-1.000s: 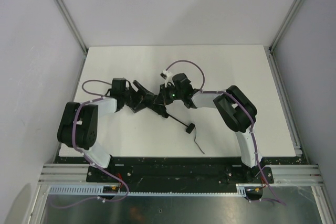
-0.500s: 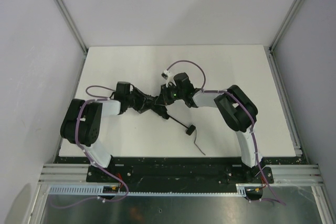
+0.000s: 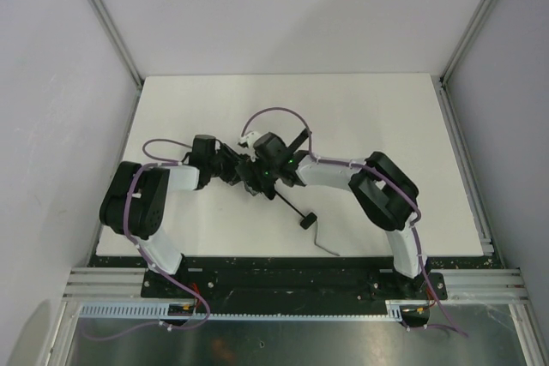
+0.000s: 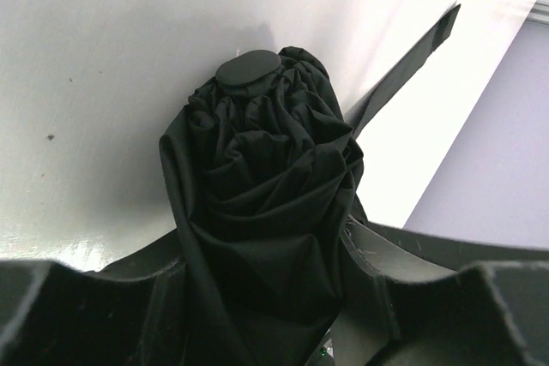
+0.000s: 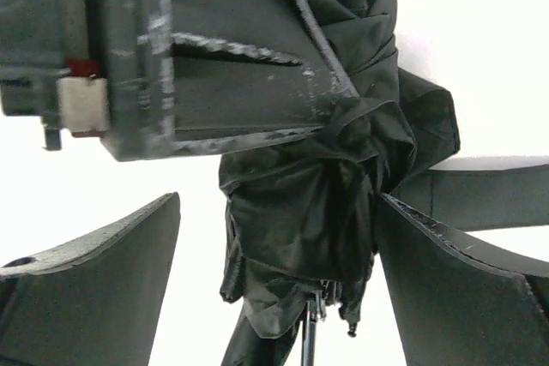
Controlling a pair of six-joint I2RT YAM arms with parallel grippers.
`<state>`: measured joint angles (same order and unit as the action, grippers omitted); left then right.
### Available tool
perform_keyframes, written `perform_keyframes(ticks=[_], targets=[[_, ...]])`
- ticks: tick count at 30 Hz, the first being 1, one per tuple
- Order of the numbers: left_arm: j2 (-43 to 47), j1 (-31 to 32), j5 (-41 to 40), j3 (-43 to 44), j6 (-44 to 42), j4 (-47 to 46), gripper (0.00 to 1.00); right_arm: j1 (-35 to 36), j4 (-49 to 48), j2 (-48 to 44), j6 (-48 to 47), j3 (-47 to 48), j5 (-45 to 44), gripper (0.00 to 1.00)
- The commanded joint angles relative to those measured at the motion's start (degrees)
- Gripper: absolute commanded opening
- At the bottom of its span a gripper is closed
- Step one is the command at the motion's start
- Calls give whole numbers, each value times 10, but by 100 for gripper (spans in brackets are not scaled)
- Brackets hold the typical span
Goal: Put away the umbrella
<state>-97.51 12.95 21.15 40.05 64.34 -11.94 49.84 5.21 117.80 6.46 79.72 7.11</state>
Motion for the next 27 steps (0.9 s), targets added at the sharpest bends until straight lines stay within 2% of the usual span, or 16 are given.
perform_keyframes(ticks=[1,5,7,8,12,17,19,21,23,27], targets=[[-12,10,-48,-25,-40,54,0,46,53,-27,-79,31,-178,96],[-10,11,-47,-27,-36,55,0,88,67,28,-108,80,-312,94],[-7,12,-47,-30,-33,54,0,103,76,58,-110,107,-366,87],[-6,13,-47,-31,-31,54,0,107,77,69,-105,115,-380,81],[-2,14,-43,-32,-30,56,0,104,82,82,-74,109,-377,42],[17,14,-47,-30,-38,60,5,77,73,68,-35,46,-309,19],[20,13,-41,-26,-39,60,13,65,70,64,-28,25,-267,8],[26,12,-35,-24,-42,61,27,48,61,61,-22,6,-193,2],[45,9,-38,-24,-47,61,42,26,51,60,-17,-11,-105,1],[99,-8,-46,-33,-66,65,78,-8,35,63,-1,-28,48,0]])
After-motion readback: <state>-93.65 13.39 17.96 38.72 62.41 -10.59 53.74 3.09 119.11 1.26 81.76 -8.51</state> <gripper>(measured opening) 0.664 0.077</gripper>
